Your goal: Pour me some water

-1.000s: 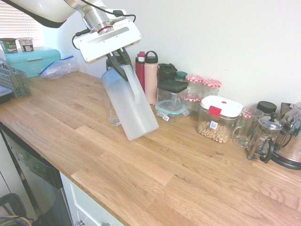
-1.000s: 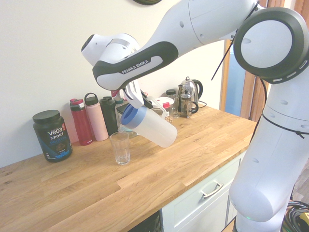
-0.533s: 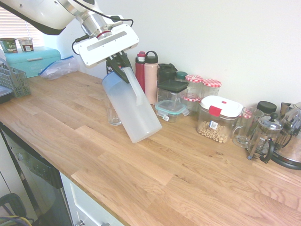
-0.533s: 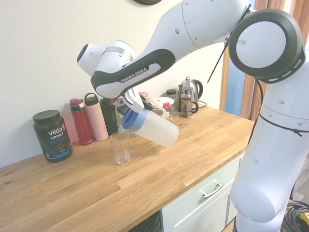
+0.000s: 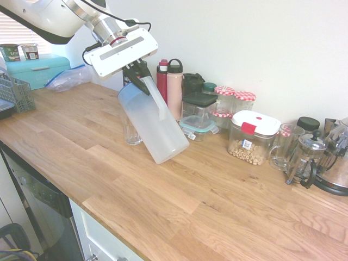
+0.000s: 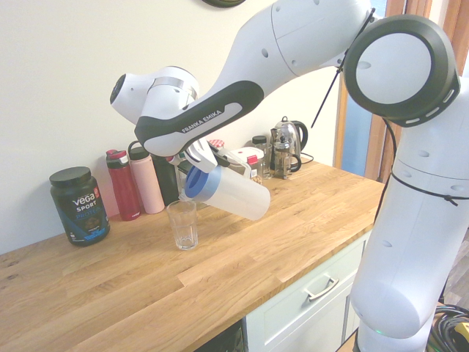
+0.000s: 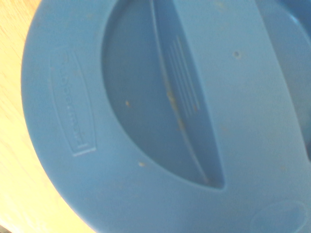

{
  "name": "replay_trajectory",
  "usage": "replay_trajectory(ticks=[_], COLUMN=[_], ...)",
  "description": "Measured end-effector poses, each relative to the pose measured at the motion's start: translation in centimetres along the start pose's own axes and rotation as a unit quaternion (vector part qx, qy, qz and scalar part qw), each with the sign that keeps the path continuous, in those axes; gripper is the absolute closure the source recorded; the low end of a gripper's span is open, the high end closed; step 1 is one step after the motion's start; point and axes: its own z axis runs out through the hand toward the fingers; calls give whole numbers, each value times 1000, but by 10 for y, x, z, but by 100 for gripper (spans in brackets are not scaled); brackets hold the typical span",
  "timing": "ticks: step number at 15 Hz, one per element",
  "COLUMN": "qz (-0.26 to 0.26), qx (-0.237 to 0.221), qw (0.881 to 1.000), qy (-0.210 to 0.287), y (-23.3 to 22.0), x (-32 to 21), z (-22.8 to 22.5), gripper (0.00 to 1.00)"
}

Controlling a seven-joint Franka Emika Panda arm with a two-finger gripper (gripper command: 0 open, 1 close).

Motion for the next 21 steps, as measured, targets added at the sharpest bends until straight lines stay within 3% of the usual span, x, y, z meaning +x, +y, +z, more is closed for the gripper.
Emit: replay_trajectory(ticks=[7,11,13,16,21], qz=[30,94,127,194,322], qx=[13,112,173,252,312], qw=[999,989,977,948,893], qy=[3,8,10,1,-38], y=[10,89,136,178,190], x=[-4,-33,-60,-83,-90], z=[-3,-4,11,52,121], gripper=[100,100,100,100,100])
